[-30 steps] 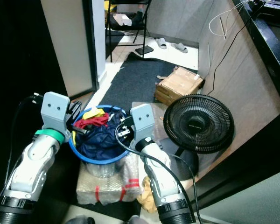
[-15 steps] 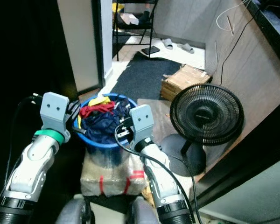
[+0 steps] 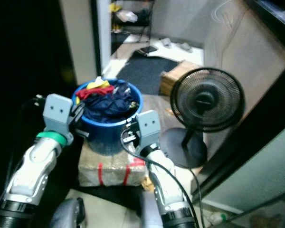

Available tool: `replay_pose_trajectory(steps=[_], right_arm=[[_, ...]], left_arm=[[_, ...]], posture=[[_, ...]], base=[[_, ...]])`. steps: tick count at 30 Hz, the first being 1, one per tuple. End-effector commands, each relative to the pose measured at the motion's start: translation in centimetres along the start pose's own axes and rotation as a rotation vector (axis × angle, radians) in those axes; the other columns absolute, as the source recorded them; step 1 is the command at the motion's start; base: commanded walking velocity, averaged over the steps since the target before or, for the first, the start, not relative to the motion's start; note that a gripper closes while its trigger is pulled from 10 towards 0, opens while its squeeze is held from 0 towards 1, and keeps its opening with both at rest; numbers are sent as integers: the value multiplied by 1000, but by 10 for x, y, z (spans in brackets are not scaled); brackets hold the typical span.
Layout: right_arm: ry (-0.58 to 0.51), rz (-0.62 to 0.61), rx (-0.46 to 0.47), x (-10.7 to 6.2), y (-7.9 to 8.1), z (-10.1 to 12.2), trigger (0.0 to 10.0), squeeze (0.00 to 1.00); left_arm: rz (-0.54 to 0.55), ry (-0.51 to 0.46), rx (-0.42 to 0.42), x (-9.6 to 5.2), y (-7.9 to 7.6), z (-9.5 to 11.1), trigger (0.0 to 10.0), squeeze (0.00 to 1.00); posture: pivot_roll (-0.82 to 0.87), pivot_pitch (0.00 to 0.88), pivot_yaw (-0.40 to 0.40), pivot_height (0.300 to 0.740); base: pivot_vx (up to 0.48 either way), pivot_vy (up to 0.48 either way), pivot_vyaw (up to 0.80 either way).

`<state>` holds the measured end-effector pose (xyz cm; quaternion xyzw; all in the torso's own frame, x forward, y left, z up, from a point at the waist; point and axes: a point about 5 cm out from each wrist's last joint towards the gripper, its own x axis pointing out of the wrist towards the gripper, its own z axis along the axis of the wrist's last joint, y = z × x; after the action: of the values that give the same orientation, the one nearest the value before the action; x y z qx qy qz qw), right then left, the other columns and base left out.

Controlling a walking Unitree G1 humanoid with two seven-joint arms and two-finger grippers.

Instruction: Clothes washing

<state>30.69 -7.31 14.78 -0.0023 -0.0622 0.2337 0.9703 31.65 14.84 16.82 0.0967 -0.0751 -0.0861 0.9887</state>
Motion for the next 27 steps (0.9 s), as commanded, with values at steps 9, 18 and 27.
replay_pose_trajectory(steps=[9, 18, 27], right_arm=[[47, -39, 11, -7, -9, -11, 10000, 0], [47, -38, 11, -7, -9, -11, 10000, 0], [-38, -39, -35, 16, -21, 15, 10000, 0]], left_arm=[[-38, 16, -14, 0, -11, -3, 10000, 0], [-22, 19, -26, 1, -10, -2, 10000, 0], [57, -71, -30, 29, 2, 35, 10000, 0]], posture=[[-9, 24, 2, 520], [-11, 31, 3, 500], [-9, 39, 8, 480]], base=[[0, 0, 0], [0, 0, 0], [0, 0, 0]])
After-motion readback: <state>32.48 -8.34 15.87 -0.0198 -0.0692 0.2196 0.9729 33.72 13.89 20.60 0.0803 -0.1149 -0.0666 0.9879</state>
